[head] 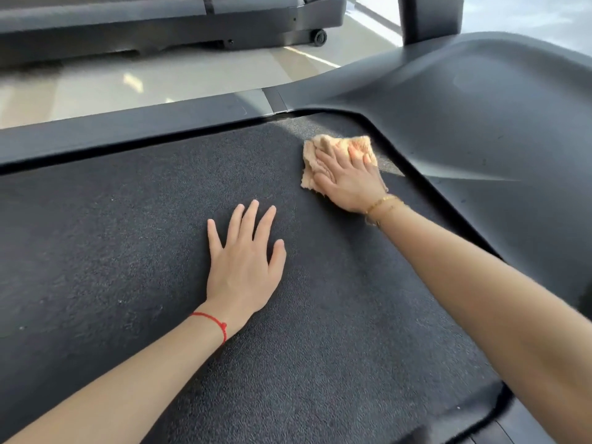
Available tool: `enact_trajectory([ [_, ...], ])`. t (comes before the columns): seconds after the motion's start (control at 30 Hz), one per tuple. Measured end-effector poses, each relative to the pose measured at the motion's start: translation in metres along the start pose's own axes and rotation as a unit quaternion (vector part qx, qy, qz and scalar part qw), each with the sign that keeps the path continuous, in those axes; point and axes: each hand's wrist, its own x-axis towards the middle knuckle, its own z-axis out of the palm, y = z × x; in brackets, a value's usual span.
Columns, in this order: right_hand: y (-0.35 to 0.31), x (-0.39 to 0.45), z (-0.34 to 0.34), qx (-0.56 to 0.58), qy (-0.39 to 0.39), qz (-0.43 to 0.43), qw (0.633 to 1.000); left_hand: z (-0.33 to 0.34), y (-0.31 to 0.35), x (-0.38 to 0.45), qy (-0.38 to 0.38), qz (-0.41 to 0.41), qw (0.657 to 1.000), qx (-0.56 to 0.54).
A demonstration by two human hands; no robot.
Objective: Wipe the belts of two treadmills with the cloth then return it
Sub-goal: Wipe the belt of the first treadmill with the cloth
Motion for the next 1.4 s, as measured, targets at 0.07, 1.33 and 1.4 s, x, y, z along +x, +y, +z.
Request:
enact_trajectory([
  [0.07, -0.011, 0.034, -0.002, 0.015, -0.012, 0.012, 1.000, 0.000, -0.001, 0.001, 0.002, -0.001, 1.000, 0.001],
  [1.33, 0.058, -0.107, -0.008, -0.006, 0.025, 0.069, 0.997, 0.001, 0.000, 0.000, 0.021, 0.000, 0.999, -0.032],
  [1.4, 0.044, -0.115, -0.007, 0.006, 0.011, 0.074, 0.997, 0.000, 0.001, 0.000, 0.022, -0.002, 0.999, -0.033],
])
